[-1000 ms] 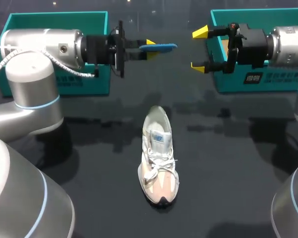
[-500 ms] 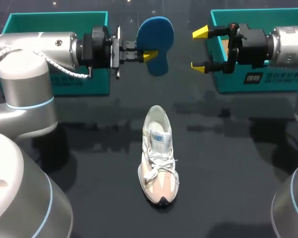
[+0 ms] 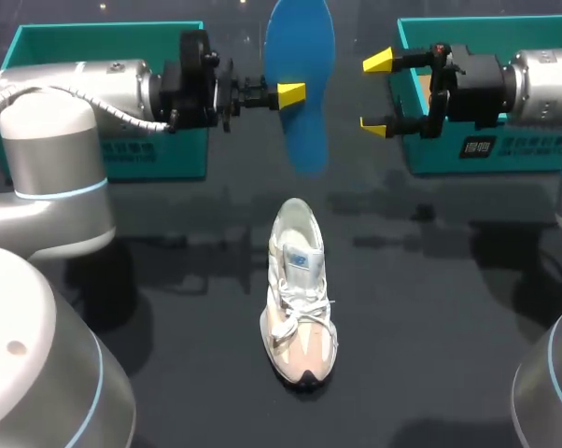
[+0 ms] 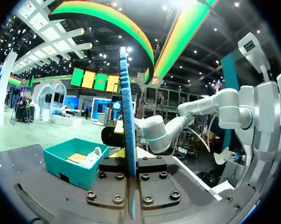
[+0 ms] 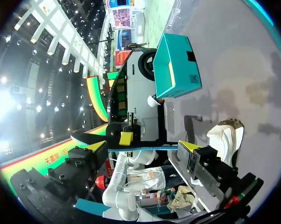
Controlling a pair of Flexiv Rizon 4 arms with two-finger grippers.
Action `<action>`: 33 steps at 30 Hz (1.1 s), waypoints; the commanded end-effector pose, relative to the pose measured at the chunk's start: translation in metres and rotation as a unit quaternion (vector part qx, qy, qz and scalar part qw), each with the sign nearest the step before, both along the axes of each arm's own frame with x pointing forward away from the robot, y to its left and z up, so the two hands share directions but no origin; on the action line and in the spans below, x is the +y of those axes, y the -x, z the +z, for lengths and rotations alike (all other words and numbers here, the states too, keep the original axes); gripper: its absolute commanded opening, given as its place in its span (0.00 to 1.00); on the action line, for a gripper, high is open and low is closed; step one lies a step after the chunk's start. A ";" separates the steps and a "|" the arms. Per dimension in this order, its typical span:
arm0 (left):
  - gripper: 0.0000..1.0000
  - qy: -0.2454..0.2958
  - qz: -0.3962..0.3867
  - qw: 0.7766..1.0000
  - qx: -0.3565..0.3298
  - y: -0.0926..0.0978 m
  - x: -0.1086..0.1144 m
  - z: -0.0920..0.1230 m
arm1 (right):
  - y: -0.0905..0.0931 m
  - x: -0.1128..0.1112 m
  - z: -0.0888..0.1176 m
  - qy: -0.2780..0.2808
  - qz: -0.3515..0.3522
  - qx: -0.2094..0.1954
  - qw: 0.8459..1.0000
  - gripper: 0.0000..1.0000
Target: Take the shoe out of the shoebox, open the shoe tongue, remove and reinsert the insole, then place the shoe into the shoebox
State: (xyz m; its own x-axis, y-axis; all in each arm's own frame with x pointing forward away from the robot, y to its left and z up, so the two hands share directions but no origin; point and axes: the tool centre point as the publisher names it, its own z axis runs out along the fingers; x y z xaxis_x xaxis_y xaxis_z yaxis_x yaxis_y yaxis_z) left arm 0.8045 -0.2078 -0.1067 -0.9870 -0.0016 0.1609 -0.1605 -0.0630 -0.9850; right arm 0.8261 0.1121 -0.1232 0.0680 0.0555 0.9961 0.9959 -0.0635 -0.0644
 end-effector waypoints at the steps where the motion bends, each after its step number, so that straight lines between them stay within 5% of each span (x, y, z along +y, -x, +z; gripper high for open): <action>1: 0.00 0.003 -0.007 0.995 0.102 0.003 -0.001 -0.002 | 0.001 0.001 0.000 0.001 -0.001 0.001 1.000 1.00; 22: 0.00 0.021 -0.015 0.948 0.316 -0.005 0.008 -0.021 | 0.001 0.001 0.000 0.001 -0.001 0.001 1.000 1.00; 33: 0.00 0.036 -0.005 0.902 0.430 -0.006 0.009 -0.030 | 0.001 -0.001 0.006 0.041 0.003 -0.002 0.999 1.00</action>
